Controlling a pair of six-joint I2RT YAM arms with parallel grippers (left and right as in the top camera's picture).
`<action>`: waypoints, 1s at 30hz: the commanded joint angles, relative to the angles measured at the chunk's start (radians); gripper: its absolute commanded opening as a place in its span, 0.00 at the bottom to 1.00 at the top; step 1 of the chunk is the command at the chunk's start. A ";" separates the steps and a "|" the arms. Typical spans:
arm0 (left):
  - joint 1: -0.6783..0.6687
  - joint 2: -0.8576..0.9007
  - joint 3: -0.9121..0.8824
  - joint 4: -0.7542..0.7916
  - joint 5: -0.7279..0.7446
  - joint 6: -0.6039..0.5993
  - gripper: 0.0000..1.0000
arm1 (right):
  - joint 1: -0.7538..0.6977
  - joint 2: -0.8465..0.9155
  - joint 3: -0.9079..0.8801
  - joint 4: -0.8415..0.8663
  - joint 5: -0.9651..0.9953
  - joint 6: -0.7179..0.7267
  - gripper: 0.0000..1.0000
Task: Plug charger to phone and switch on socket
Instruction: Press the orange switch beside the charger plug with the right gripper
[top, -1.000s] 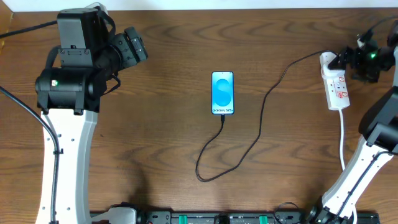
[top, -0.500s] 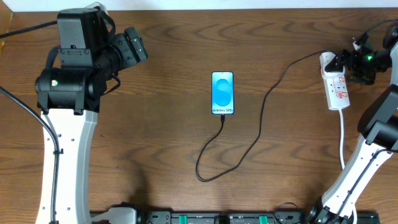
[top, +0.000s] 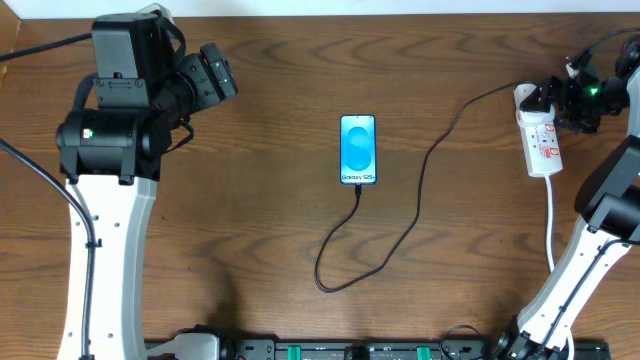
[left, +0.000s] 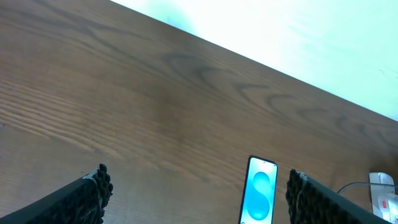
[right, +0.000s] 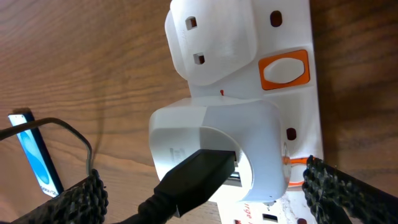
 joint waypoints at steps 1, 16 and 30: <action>0.003 0.000 0.010 -0.003 -0.020 0.021 0.91 | 0.010 0.020 -0.015 0.005 -0.021 -0.016 0.99; 0.003 0.000 0.010 -0.003 -0.020 0.021 0.91 | 0.054 0.020 -0.104 0.031 -0.021 -0.012 0.99; 0.003 0.000 0.010 -0.003 -0.020 0.021 0.91 | 0.060 0.020 -0.106 0.011 -0.082 -0.009 0.99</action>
